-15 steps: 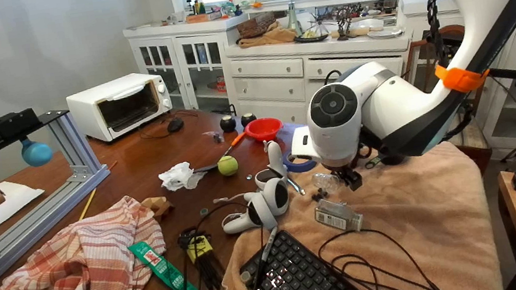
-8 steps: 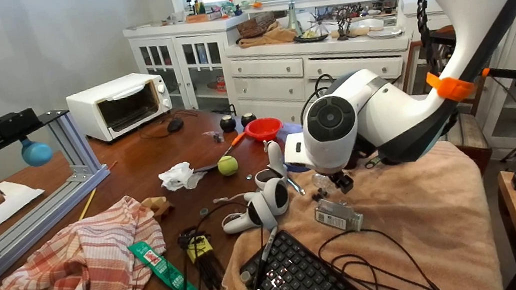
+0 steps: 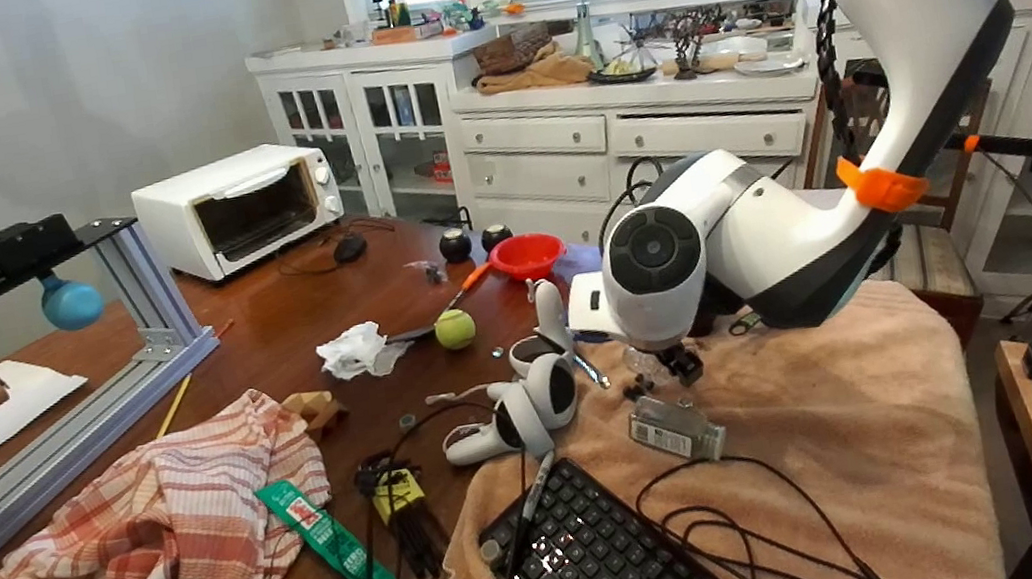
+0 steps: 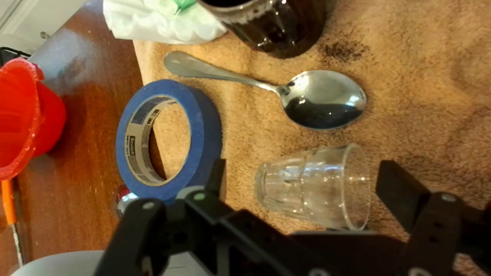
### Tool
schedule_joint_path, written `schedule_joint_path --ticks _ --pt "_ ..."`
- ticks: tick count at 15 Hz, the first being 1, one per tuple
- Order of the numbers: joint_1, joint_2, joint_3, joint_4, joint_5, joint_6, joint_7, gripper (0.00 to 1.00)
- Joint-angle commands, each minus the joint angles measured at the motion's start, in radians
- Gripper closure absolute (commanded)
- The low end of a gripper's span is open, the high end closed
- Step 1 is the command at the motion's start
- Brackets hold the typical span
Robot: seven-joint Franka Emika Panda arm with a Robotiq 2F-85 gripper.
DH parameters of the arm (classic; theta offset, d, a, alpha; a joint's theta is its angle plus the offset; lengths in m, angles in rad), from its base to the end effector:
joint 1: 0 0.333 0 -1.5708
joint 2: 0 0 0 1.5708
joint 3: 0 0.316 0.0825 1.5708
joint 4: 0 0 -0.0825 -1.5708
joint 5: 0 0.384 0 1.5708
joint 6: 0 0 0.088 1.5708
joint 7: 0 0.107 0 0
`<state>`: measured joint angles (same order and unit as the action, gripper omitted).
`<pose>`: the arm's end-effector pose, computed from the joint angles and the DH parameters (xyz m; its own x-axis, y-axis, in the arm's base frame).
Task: Pick up the cup on the table
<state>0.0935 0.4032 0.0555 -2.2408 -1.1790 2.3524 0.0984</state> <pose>0.5128 0.0652 0.1696 0.5563 0.7075 -0.4358 0.8091 -0.3415 0.4783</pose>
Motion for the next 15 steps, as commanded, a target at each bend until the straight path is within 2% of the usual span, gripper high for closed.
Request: schedule_joint_path --ticks 1,10,11,15 --pt "0.005 0.052 -0.004 0.051 -0.034 0.0 0.016 0.26" --pt "0.023 0.027 0.004 0.048 -0.028 -0.029 0.028 0.95" --pt "0.024 0.02 0.006 0.043 -0.019 -0.033 0.026 1.0" --pt "-0.024 -0.048 0.024 -0.02 0.047 0.04 -0.056 0.98"
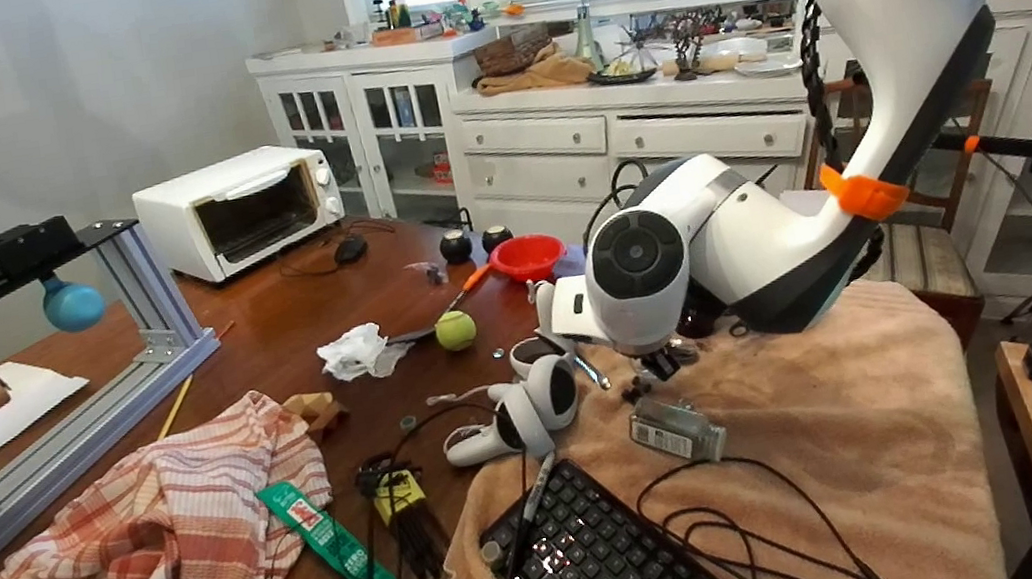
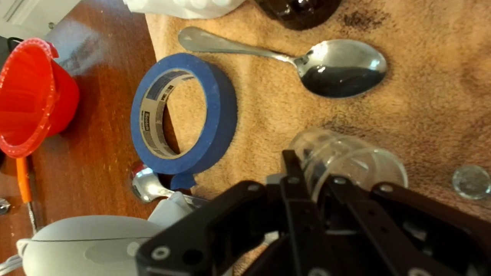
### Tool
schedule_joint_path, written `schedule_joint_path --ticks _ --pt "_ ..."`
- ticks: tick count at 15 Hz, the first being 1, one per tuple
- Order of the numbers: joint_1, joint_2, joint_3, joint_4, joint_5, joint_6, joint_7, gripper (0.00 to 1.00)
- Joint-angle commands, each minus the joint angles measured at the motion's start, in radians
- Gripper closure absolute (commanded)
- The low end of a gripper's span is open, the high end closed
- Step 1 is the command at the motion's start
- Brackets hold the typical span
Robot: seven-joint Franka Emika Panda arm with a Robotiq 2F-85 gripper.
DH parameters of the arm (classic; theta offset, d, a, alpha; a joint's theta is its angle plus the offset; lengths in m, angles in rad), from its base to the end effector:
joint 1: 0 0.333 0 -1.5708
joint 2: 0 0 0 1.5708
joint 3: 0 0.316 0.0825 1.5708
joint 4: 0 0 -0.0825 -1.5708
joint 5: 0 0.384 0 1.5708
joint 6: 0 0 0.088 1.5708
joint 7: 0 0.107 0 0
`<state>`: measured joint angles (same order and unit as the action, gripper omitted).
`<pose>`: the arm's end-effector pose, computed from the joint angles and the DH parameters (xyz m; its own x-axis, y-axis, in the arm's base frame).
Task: Pick up the cup on the table
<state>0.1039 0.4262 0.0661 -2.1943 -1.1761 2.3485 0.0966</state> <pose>0.5267 0.0781 0.1725 0.5535 0.7194 -0.4198 0.8047 -0.3318 0.4923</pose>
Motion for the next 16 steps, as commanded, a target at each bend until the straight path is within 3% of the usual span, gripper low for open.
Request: schedule_joint_path --ticks 1,5,7,8,9,11,16 --pt "-0.053 -0.09 0.012 -0.086 0.05 0.086 -0.075 0.98" --pt "-0.183 -0.163 -0.032 -0.161 0.108 0.395 -0.213 0.98" --pt "-0.252 -0.17 -0.049 -0.185 0.207 0.543 -0.342 0.98" --pt "-0.288 -0.156 -0.046 -0.193 0.281 0.611 -0.429 0.98" --pt "-0.353 -0.151 0.007 -0.207 0.35 0.636 -0.51 0.98" --pt "-0.406 -0.142 0.074 -0.214 0.458 0.599 -0.661 0.98" --pt "-0.452 -0.161 0.208 -0.195 0.623 0.43 -0.843 0.98"
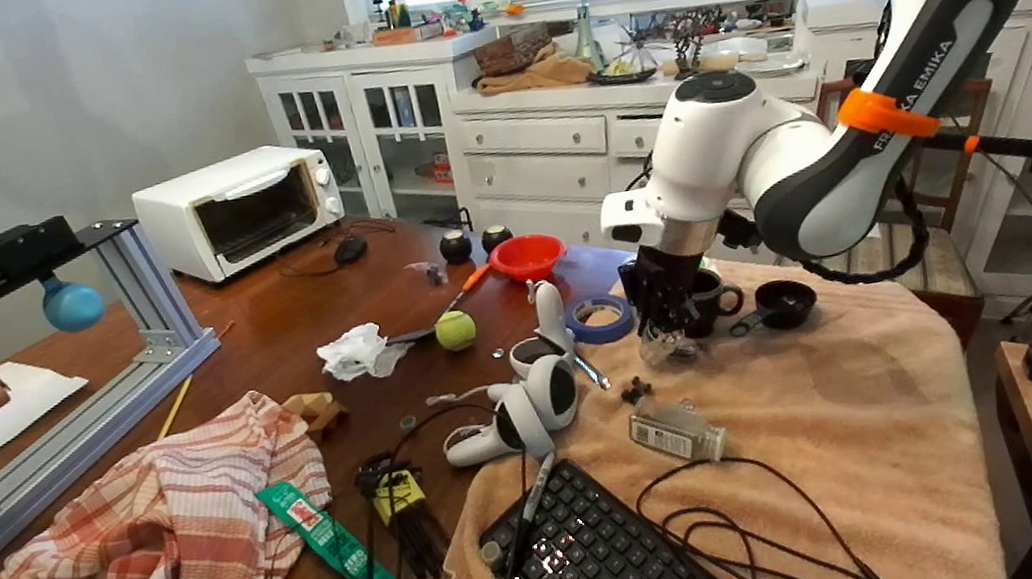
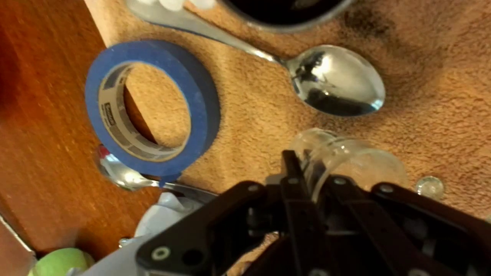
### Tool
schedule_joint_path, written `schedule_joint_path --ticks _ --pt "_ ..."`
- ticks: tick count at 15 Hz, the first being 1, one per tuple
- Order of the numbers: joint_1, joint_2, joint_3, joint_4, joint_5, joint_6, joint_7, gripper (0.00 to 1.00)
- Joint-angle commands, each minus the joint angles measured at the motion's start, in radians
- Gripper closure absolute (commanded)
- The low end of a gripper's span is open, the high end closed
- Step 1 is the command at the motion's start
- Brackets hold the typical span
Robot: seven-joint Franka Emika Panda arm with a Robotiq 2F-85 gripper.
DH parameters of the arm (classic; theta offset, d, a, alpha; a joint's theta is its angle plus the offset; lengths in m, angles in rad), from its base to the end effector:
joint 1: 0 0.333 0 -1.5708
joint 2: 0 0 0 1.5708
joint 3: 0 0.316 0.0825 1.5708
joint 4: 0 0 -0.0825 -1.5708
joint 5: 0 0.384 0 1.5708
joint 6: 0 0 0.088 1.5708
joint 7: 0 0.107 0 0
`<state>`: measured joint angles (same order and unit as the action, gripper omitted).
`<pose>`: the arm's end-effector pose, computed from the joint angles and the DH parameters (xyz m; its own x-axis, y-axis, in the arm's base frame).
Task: Pick up the cup on the table
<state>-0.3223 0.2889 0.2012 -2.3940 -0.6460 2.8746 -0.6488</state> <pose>0.5113 -0.0253 0.2162 0.4371 0.8991 -0.0221 0.8700 -0.4165 0.2639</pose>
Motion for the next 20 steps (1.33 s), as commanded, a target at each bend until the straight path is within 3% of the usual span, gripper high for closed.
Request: schedule_joint_path --ticks 1,2,3,8,12,20 --pt "-0.032 -0.039 0.098 0.004 0.13 -0.141 -0.13 0.98" --pt "-0.038 -0.05 0.121 0.009 0.165 -0.193 -0.169 0.98" --pt "0.053 -0.067 0.047 0.011 0.248 -0.225 -0.235 0.98" --pt "0.117 -0.091 -0.02 0.044 0.41 -0.366 -0.43 0.98" --pt "0.157 -0.051 -0.075 0.089 0.45 -0.439 -0.515 0.98" --pt "0.23 0.063 -0.127 0.173 0.406 -0.427 -0.483 0.98"
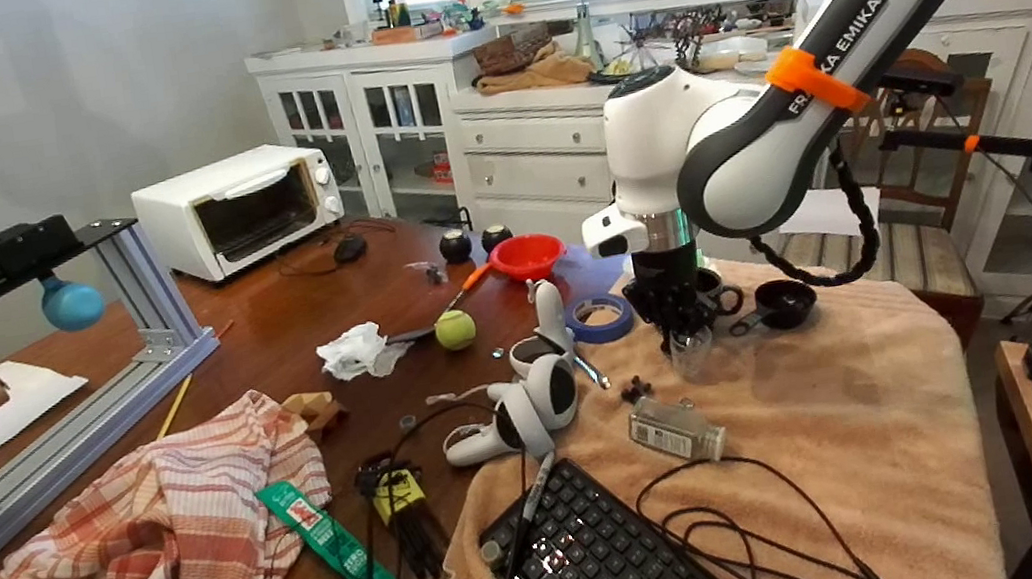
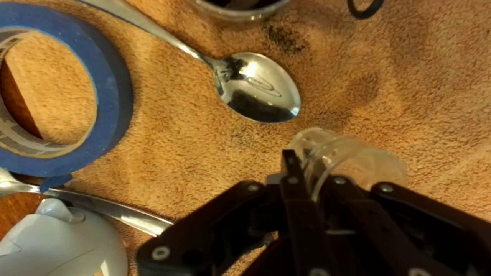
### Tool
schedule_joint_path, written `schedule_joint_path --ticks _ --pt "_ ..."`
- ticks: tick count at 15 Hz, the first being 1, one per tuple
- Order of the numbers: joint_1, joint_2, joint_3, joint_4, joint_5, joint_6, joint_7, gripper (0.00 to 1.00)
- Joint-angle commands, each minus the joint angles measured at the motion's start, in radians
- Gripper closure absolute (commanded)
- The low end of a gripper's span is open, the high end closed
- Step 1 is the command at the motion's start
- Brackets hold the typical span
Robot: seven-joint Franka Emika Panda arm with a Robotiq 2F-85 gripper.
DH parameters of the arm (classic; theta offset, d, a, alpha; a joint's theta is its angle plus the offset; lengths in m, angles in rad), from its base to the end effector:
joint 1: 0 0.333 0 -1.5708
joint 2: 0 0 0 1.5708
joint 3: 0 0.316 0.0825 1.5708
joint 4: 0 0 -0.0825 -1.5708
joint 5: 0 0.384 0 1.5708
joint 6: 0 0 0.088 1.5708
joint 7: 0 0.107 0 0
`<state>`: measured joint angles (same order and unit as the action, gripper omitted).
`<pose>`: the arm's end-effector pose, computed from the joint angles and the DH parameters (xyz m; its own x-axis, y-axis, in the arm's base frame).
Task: Pick up the cup on the table
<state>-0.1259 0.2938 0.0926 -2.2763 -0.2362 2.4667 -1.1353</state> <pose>0.5239 -0.0160 0.2183 0.2693 0.9532 -0.1372 0.9587 -0.2790 -0.0562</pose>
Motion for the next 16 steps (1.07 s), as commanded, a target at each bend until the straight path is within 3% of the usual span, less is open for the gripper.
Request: schedule_joint_path --ticks 1,6,7,8,16 --pt "0.037 0.071 -0.017 0.065 -0.001 -0.025 -0.001 0.98" --pt "0.022 0.145 0.003 0.123 0.048 -0.051 -0.037 0.98" --pt "0.021 0.148 0.004 0.134 0.054 -0.067 -0.043 0.66" --pt "0.025 0.141 0.002 0.135 0.052 -0.079 -0.038 0.65" --pt "0.069 0.032 -0.001 0.058 0.008 -0.086 0.007 0.06"
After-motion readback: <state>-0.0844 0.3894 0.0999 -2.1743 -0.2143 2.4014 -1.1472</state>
